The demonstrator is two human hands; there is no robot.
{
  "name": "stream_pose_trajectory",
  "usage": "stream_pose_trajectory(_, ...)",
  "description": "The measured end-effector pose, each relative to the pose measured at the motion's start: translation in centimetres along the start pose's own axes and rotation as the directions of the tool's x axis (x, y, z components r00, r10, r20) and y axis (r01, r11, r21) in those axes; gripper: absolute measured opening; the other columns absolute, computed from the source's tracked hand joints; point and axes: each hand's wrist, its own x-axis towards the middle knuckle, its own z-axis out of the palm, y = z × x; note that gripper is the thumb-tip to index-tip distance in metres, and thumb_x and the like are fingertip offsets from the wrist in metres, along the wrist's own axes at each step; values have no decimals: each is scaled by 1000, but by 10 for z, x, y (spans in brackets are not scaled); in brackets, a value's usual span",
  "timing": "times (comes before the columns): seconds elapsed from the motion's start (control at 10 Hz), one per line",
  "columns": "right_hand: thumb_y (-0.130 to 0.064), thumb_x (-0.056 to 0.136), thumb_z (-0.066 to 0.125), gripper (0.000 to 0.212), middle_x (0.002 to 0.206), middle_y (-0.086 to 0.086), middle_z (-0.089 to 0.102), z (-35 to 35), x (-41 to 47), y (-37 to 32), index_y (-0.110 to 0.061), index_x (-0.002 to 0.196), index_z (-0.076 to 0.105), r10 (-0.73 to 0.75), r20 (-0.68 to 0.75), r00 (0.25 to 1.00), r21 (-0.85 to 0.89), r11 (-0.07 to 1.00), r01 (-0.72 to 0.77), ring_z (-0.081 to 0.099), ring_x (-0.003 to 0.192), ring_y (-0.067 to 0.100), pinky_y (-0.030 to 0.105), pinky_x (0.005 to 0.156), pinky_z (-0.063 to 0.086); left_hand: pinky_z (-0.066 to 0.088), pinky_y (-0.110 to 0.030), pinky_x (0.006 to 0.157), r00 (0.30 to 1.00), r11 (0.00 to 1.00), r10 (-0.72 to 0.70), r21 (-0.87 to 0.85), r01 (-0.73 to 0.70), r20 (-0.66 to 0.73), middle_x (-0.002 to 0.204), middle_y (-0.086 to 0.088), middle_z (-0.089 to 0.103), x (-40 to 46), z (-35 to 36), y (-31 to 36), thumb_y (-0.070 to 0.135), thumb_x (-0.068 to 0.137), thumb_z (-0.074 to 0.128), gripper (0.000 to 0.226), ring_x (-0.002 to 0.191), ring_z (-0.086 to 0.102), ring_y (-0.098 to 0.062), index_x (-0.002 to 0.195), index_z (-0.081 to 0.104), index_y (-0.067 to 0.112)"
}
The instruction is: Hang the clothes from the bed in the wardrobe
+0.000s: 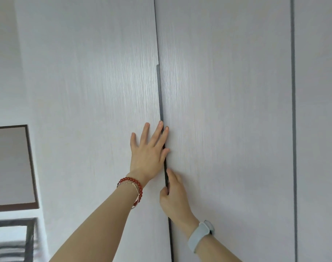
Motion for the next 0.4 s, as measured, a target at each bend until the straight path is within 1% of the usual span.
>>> stream_pose_trajectory(0.1,2,88,39,58,132,5,33,2,5,8,-10,143,24,-35,-22,999,4,999,35,43,119,19,16,100,34,8,-61,106,1000,1000,-4,-14,4,-18,153,8,-4,4,8,1,41,96,31,58,142,3,-33,147,9,23)
stream_pose_trajectory(0.2,-4,88,38,59,129,5,33,7,10,14,-8,144,21,-61,-15,998,-147,987,58,42,116,18,14,89,37,13,-65,103,998,999,11,-36,-14,-67,153,5,8,6,12,1,37,95,40,58,140,14,-38,146,20,20)
stream_pose_trajectory(0.3,-14,82,49,61,118,6,46,12,9,18,-5,140,31,-136,-35,990,-480,871,102,49,105,20,27,77,43,11,-65,104,996,999,12,-45,-16,-94,154,5,11,7,20,1,36,95,41,59,141,13,-37,146,15,23)
stream_pose_trajectory(0.4,-26,80,54,60,105,3,52,3,11,23,-11,137,40,-187,-29,982,-589,797,134,53,96,21,32,73,44,-5,-60,107,997,998,-18,-54,14,-79,148,13,-14,12,30,-1,41,97,27,57,143,-4,-30,141,-8,32)
